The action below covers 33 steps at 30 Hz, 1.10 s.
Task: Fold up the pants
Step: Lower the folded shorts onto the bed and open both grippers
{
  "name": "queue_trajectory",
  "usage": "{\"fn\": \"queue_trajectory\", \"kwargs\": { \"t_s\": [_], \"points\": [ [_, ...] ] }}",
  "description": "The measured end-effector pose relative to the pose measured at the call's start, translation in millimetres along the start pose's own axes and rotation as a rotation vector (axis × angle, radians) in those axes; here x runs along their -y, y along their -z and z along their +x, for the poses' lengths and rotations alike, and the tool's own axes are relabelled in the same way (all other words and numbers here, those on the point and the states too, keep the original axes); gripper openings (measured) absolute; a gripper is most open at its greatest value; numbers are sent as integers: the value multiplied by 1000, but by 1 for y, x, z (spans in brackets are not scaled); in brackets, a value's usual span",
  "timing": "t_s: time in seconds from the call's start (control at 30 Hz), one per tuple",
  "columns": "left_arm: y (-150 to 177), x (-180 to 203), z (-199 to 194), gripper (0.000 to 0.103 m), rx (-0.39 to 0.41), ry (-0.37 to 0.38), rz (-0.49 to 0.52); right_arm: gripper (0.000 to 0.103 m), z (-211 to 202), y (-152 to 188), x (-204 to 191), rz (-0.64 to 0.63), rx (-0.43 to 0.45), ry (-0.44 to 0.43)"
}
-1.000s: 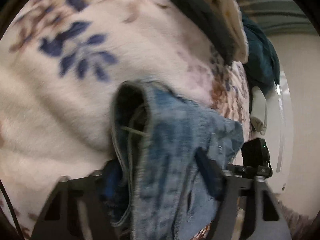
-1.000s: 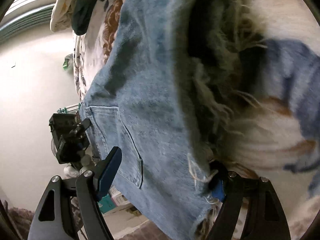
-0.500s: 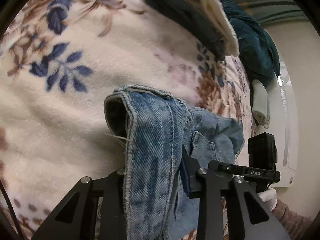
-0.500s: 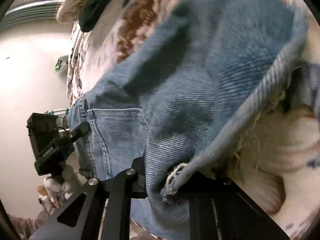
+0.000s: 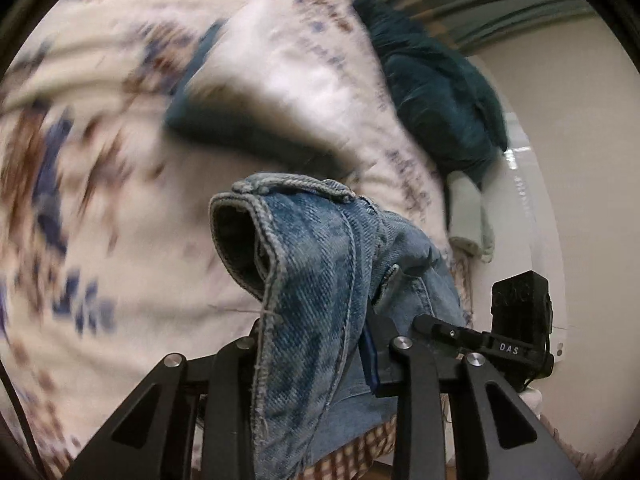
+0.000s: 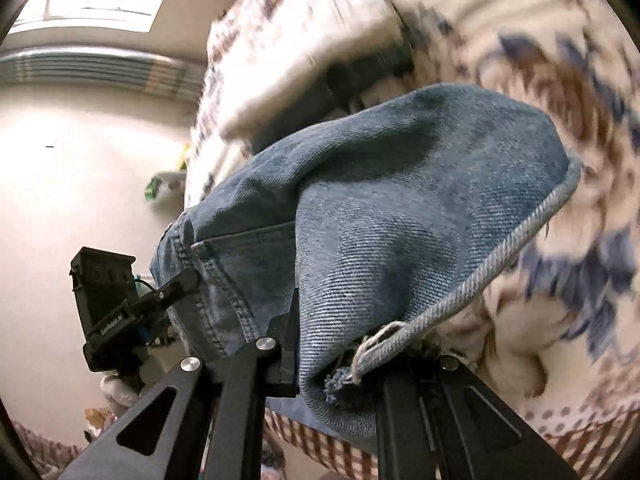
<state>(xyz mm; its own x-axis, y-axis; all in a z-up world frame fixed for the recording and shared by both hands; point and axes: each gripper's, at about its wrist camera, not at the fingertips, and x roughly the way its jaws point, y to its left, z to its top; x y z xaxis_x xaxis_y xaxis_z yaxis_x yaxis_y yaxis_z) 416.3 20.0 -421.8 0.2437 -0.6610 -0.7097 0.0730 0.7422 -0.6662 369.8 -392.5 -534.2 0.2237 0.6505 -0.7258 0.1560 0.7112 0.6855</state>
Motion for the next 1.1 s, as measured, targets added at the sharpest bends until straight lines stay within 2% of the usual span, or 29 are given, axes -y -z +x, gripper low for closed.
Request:
{"fn": "queue_trajectory", "kwargs": {
  "t_s": [0.17, 0.27, 0.33, 0.43, 0.5, 0.6, 0.67, 0.7, 0.77, 0.8, 0.83, 0.9, 0.97, 1.03, 1.1],
  "points": [
    [-84, 54, -8, 27, 32, 5, 95, 13, -47, -71, -43, -64, 96, -6],
    [-142, 65, -1, 27, 29, -1, 89, 13, -59, -128, -65, -94, 116, -6],
    [-178, 59, 3, 27, 36, -21, 73, 13, -56, -167, -71, -102, 112, 2],
    [-228, 42, 26, 27, 27, -55, 64, 13, -29, -227, -85, -100, 83, 19],
    [-262, 16, 51, 27, 6, -95, 34, 13, 0, -264, -92, -101, 45, 28],
    [-290, -25, 82, 28, -37, -144, -25, 13, 48, -311, -85, -73, -14, 52],
    [-299, -56, 106, 30, -84, -210, -52, 15, 85, -336, -74, -57, -64, 86],
    [-300, -69, 115, 33, -111, -243, -61, 20, 100, -339, -71, -37, -97, 109],
    [-301, -87, 120, 36, -144, -241, -103, 24, 120, -352, -58, -8, -136, 191],
    [-302, -91, 116, 40, -145, -218, -120, 34, 122, -356, -54, -4, -146, 210],
    [-302, -92, 111, 43, -143, -198, -127, 37, 120, -357, -48, 5, -151, 208],
    [-296, -90, 93, 49, -112, -192, -127, 38, 108, -351, -42, 0, -147, 199],
    [-282, -84, 75, 55, -84, -199, -105, 38, 100, -344, -33, -6, -146, 241],
    [-267, -78, 66, 55, -62, -237, -83, 38, 94, -328, -26, -8, -157, 294],
    [-250, -81, 70, 56, -73, -341, -55, 38, 98, -318, -14, -24, -173, 375]
  ]
}}
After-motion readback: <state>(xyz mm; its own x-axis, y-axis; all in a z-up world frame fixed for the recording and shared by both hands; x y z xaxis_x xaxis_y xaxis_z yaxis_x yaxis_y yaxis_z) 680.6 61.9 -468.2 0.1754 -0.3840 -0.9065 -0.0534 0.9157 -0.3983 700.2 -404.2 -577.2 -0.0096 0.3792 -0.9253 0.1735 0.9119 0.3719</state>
